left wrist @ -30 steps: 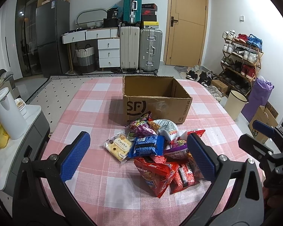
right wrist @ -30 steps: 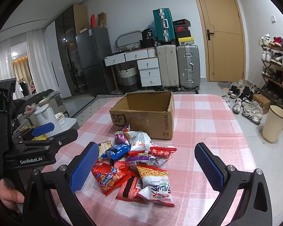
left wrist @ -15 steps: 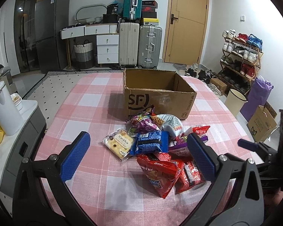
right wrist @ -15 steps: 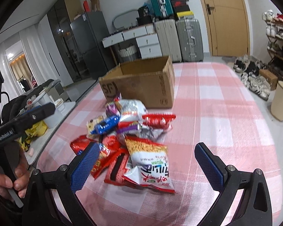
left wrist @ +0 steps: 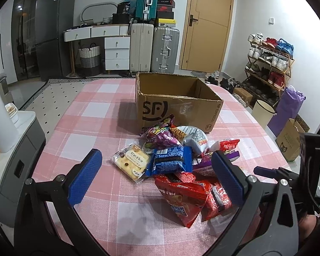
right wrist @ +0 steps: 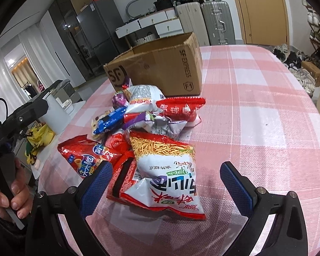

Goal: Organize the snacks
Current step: 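Lower the right gripper onto the white noodle-snack bag and close, then lift the white noodle bag with the right gripper while the left gripper grasps a red chip bag, then carry both bags over the cardboard box and open both grippers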

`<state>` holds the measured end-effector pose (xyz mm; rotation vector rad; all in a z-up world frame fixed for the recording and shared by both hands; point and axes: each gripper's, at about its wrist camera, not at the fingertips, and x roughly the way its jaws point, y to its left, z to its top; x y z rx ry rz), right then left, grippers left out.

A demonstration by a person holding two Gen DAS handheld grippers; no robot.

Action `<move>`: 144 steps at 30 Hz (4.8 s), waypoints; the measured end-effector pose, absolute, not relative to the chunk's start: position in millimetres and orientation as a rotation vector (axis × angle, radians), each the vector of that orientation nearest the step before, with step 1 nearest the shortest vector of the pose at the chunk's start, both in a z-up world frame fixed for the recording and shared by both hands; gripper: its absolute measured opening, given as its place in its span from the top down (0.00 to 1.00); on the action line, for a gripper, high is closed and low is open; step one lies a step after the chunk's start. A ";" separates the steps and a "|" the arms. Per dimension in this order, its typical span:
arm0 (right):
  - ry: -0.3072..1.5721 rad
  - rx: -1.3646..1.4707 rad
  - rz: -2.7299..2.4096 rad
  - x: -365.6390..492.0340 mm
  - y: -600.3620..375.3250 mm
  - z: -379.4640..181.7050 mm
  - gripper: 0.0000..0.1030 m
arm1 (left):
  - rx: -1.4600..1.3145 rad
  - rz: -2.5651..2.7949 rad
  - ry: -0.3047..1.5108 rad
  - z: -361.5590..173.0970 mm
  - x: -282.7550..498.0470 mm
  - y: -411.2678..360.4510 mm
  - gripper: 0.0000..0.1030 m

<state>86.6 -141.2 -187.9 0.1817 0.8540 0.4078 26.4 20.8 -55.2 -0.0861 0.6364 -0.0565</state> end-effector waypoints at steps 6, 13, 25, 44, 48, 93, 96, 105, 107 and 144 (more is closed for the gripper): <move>0.878 0.227 0.450 95.2 -143.1 -197.7 0.01 | -0.093 -0.065 0.653 -61.2 34.7 20.4 0.01; 0.899 0.235 0.464 101.4 -139.4 -203.6 0.03 | -0.095 -0.064 0.654 -62.1 33.3 21.2 0.01; 0.895 0.205 0.472 100.2 -132.6 -205.3 0.42 | -0.094 -0.065 0.650 -59.8 33.4 19.4 0.01; 0.807 0.249 0.487 81.5 -150.8 -182.6 0.46 | -0.118 -0.083 0.659 -58.1 19.4 28.3 0.01; 0.792 0.244 0.498 77.1 -150.0 -178.0 0.46 | -0.141 -0.124 0.672 -62.3 14.0 32.0 0.01; 0.812 0.294 0.487 75.8 -166.0 -194.6 0.45 | -0.379 -0.447 0.910 -171.6 91.8 -5.4 0.44; 0.814 0.293 0.487 75.9 -165.7 -194.8 0.45 | -0.372 -0.447 0.905 -172.7 97.1 -5.9 0.53; 0.815 0.290 0.484 75.3 -166.1 -193.2 0.45 | -0.347 -0.472 0.904 -170.0 93.0 -19.4 0.61; 0.811 0.286 0.481 74.3 -166.5 -191.2 0.45 | -0.349 -0.485 0.891 -167.2 85.7 -17.5 0.61; 0.566 0.167 0.610 82.0 -125.8 -36.4 0.45 | -0.179 -0.359 0.583 38.6 53.5 41.6 0.61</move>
